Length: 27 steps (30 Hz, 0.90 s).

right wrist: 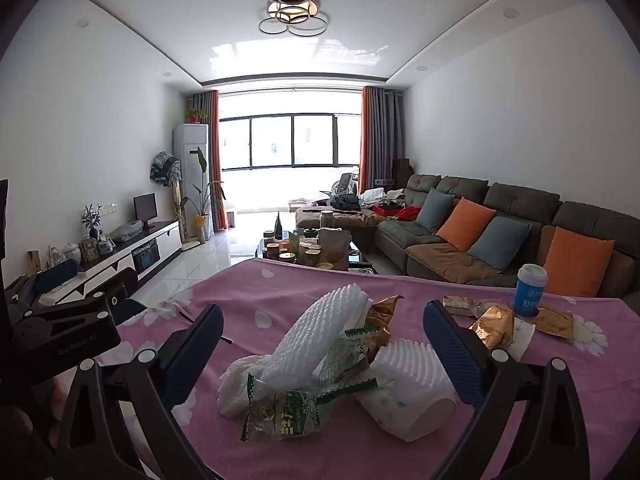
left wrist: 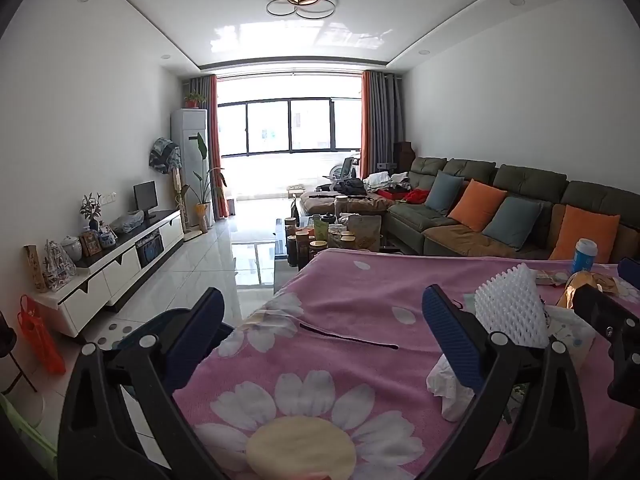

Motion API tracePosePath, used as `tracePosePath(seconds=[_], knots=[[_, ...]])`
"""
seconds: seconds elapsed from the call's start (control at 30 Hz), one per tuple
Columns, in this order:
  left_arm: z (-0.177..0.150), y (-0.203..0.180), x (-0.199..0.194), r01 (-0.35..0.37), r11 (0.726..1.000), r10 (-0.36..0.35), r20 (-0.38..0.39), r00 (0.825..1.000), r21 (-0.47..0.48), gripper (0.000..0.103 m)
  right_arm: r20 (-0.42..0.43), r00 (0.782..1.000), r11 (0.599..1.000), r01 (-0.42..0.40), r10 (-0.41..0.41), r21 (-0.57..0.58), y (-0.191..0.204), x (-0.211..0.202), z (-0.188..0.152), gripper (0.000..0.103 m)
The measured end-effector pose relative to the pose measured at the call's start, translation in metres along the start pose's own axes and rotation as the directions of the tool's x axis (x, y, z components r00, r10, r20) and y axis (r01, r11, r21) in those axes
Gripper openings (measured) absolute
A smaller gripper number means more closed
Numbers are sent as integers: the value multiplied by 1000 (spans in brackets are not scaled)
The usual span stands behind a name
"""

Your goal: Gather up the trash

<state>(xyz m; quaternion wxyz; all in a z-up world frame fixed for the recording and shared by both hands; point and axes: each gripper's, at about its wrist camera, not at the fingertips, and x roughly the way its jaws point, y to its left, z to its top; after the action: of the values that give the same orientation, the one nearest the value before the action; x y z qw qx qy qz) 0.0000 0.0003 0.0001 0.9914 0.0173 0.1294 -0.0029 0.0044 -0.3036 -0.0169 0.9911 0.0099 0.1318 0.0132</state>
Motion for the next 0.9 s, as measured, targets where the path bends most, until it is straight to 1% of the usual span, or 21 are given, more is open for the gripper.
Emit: tracePosePath(seconds=[0.13,0.2,0.27,0.47,0.53,0.9], knots=[[0,2,3,-2,1000,2,-5,1000,-7,98,0,1000,1000,4,-4,8,2,-4,1,96],[3,0,6,-6,1000,6,-17,1000,-14,98,-5,1000,999,-8,8,36,-8,-2,2,96],[0,1,1,3,1000,-3,15,1000,-3,98,-7,1000,1000,-4,4,21,0,-3,2,97],[3,-6,-2,3,1000,-3,16,1000,1,98,-26,1000,999,-2,3,47,-5,-1,0,96],[1,0,-8,4,1000,-4,33,999,-4,98,-29,1000,999,-3,4,52,-6,-1,0,96],[0,-1,-9,6,1000,-5,36,999,-5,98,-37,999,998,-8,10,61,-10,4,-1,96]])
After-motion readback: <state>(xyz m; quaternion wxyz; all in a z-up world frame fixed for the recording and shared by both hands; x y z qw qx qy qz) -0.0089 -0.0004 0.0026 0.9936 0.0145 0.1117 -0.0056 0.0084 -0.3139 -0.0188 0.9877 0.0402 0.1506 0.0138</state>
